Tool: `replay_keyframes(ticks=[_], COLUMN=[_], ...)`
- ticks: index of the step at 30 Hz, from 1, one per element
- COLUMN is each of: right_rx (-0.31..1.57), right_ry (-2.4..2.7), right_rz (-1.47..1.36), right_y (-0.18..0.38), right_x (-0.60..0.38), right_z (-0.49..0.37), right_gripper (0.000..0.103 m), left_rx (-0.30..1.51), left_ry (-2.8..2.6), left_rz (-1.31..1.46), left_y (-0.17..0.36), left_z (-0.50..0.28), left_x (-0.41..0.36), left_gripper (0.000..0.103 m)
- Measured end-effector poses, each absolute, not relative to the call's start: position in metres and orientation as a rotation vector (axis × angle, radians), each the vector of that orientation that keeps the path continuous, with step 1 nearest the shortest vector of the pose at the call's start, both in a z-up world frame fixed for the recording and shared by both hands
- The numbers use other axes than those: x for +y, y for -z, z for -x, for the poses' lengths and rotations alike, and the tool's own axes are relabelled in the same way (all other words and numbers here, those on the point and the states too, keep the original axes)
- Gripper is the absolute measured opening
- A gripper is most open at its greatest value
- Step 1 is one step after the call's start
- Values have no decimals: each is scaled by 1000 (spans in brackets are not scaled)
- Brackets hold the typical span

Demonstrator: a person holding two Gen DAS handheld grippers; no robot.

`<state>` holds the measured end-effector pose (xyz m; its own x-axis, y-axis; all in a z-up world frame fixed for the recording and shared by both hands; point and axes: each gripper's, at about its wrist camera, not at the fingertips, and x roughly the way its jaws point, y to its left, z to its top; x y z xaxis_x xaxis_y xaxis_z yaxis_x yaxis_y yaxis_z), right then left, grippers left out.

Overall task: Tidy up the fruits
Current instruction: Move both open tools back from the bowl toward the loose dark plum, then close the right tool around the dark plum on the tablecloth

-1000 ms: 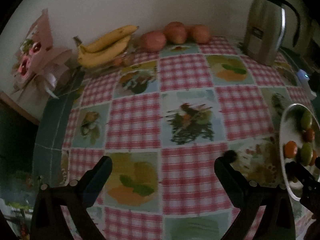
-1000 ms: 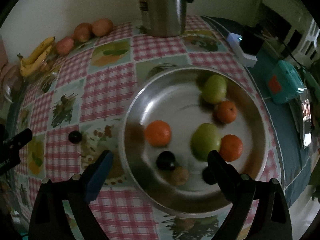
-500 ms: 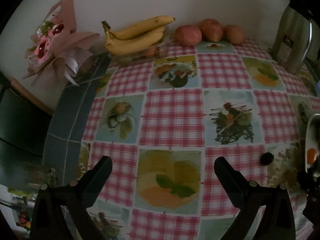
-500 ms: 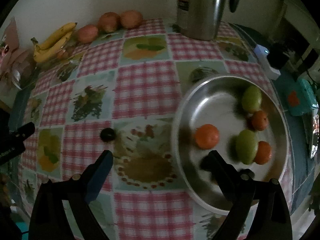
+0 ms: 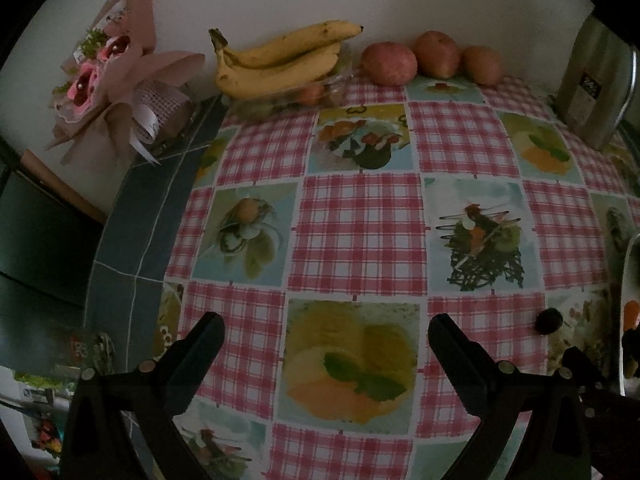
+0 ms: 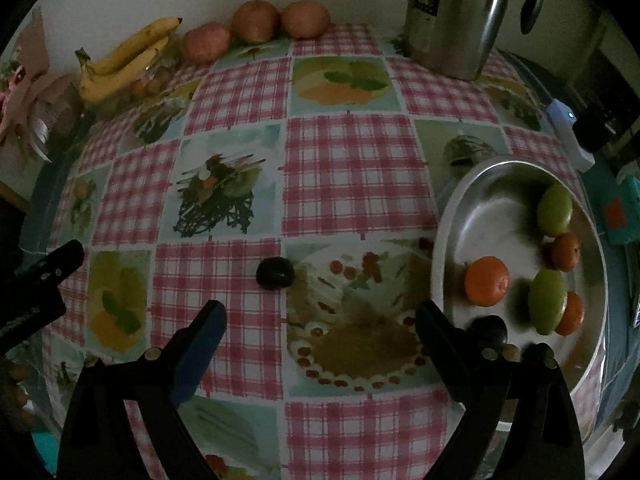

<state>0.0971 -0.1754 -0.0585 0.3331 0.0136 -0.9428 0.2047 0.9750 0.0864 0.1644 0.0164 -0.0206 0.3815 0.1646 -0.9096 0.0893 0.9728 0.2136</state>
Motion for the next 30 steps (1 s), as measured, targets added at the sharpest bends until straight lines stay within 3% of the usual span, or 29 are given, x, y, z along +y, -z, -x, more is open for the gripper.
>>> replay_keyframes(ticks=[28, 30], right_rx=[1314, 1305], right_ry=[138, 148], right_rz=[-152, -140], right_y=[111, 112], right_x=[-159, -160], right_z=[-132, -131], right_gripper=[95, 91], left_rx=[1292, 1292], left_ry=[-6, -4], left_rz=[-239, -234], left_y=[71, 71], left_z=[-187, -187], left_x=[2, 3], left_gripper=[103, 103])
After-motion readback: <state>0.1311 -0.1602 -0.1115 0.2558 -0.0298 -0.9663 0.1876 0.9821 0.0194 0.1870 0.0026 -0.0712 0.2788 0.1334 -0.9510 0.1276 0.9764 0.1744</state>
